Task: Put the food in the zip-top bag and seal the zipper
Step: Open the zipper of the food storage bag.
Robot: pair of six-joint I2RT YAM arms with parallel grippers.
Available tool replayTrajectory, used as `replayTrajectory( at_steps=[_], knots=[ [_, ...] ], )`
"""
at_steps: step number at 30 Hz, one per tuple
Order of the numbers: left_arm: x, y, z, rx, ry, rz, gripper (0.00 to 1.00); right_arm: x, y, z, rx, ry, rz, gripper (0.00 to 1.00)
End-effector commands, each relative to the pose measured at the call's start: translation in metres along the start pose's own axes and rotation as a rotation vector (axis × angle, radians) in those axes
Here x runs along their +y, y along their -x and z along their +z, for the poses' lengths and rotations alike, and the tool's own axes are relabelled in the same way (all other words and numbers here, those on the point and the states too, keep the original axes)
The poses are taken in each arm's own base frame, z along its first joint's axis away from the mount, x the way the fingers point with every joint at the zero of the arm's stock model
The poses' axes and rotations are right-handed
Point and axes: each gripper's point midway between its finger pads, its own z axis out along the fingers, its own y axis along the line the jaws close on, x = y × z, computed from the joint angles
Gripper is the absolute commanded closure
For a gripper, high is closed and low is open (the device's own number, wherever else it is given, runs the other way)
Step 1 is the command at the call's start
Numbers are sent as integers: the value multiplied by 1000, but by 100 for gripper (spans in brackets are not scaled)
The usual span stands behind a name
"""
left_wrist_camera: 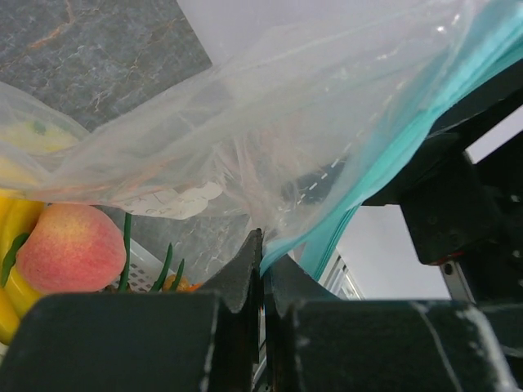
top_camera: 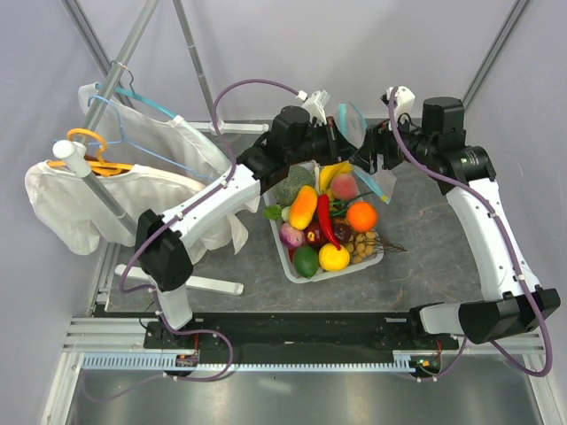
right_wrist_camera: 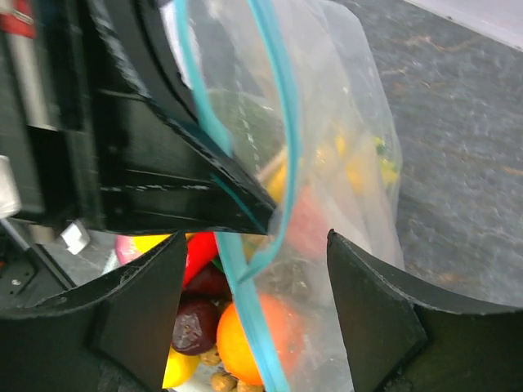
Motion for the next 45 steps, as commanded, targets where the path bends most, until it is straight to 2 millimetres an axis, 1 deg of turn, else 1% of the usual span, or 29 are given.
replayTrajectory(
  at_steps=[1, 5, 6, 8, 9, 11, 12, 13, 14, 15, 21, 23, 25, 26, 27, 29, 30, 32, 33, 34, 35, 36, 37, 38, 40, 41, 42, 43, 45],
  knots=[
    [-27, 19, -5, -54, -81, -18, 98, -11, -5, -9, 3, -82, -66, 24],
    [-30, 22, -6, -59, -101, -25, 98, -18, -22, -6, 47, -114, -81, 27],
    [-33, 21, -6, -56, -109, -23, 98, -22, -23, -7, 51, -139, -88, 36],
    [-32, 20, -7, -51, -113, -23, 98, -28, -22, -9, 50, -175, -96, 47],
    [-34, 20, -8, -49, -119, -20, 98, -30, -22, -10, 51, -188, -99, 55],
    [-34, 18, -10, -42, -121, -21, 98, -36, -16, -15, 35, -235, -100, 65],
    [-33, 18, -11, -44, -118, -14, 98, -36, -14, -16, 29, -241, -104, 77],
    [-31, 17, -11, -42, -112, -11, 98, -37, -12, -18, 25, -249, -106, 82],
    [-30, 15, -11, -37, -109, -8, 98, -37, -7, -21, 9, -259, -104, 93],
    [-27, 15, -12, -32, -103, -5, 98, -37, -4, -25, -2, -270, -106, 99],
    [-10, 8, -17, 3, -70, 45, 98, -58, 15, -51, -58, -443, -93, 100],
    [-6, 5, -20, 23, -55, 78, 93, -69, 18, -62, -68, -512, -88, 100],
    [-10, 4, -21, 43, -80, 134, 85, -74, 20, -71, -64, -552, -98, 100],
    [-13, -2, -22, 78, -101, 144, 83, -80, 19, -77, -57, -591, -97, 100],
    [-18, 0, -23, 80, -124, 169, 82, -80, 20, -81, -56, -599, -101, 100],
    [-22, -8, -19, 127, -169, 175, 80, -79, 18, -89, -47, -615, -100, 100],
    [-28, -6, -18, 132, -196, 179, 77, -77, 16, -96, -45, -622, -99, 100],
    [-34, -12, -13, 166, -248, 187, 65, -79, 7, -107, -31, -651, -102, 100],
    [-37, -12, -13, 171, -267, 200, 56, -84, 0, -112, -9, -692, -96, 100],
    [-38, -14, -14, 182, -280, 212, 40, -89, -16, -111, 32, -704, -87, 100],
    [-40, -12, -18, 175, -287, 246, 36, -88, -23, -114, 38, -710, -82, 100],
    [-36, -16, -21, 198, -269, 250, 33, -87, -32, -111, 57, -699, -77, 100],
    [-36, -17, -26, 205, -266, 267, 28, -89, -49, -104, 93, -685, -57, 100],
    [-28, -23, -30, 218, -258, 310, 26, -88, -56, -101, 105, -675, -48, 100],
    [-29, -17, -53, 208, -264, 363, 21, -94, -79, -91, 164, -670, -19, 100],
    [-17, -24, -58, 221, -251, 394, 20, -96, -87, -85, 184, -667, 4, 100],
    [-22, -13, -75, 187, -255, 430, 18, -98, -91, -82, 194, -666, 19, 100],
    [-19, -17, -82, 201, -251, 450, 13, -100, -99, -77, 211, -662, 40, 100],
    [-9, -27, -92, 221, -248, 552, 12, -102, -104, -68, 218, -649, 76, 100]
  ],
)
